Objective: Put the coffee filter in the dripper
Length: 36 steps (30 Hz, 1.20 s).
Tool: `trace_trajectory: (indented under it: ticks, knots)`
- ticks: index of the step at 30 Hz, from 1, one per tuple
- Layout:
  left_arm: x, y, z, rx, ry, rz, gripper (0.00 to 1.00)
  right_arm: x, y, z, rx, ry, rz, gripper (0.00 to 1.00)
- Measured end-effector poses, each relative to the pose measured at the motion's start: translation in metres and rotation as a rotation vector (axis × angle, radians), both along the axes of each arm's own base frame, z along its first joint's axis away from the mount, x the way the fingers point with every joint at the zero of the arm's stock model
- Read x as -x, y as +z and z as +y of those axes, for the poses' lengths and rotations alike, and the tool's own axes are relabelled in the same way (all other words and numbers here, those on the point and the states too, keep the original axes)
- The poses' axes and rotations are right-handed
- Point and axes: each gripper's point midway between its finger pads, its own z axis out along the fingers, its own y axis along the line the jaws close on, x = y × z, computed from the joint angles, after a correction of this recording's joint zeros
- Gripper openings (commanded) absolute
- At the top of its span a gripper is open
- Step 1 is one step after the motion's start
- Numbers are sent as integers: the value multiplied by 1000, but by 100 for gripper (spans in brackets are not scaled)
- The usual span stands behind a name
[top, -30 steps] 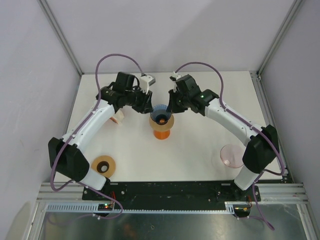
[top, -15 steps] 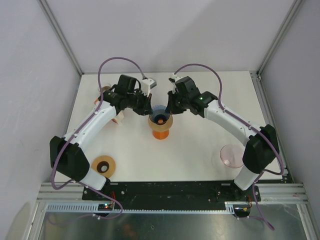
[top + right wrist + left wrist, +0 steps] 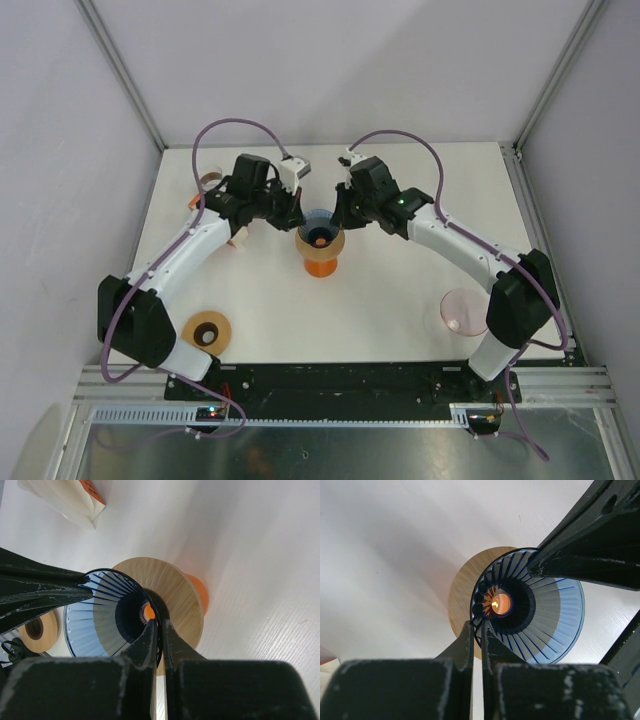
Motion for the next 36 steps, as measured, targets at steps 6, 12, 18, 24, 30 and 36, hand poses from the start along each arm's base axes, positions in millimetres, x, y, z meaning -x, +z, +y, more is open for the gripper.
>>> trace_trajectory:
  ticks: [6,12,18,24,30,36]
  knots:
    - [-3,-3,0,10,-11,-37,0,-3,-1,1,-12,-10,-23,0]
    - [-7,-5,0,10,-21,-70,0,-6,-1,2,-30,-19,-47,0]
    - [-9,2,1,10,-24,-89,3,-8,1,3,-40,-24,-60,0]
    - [-9,6,1,3,-23,-66,10,-6,3,2,-56,-30,-66,5]
    - [-5,7,2,-12,-23,-40,22,-6,4,1,-68,-21,-60,16]
    - [4,4,0,-32,-38,2,34,-4,-4,1,-54,-6,-37,28]
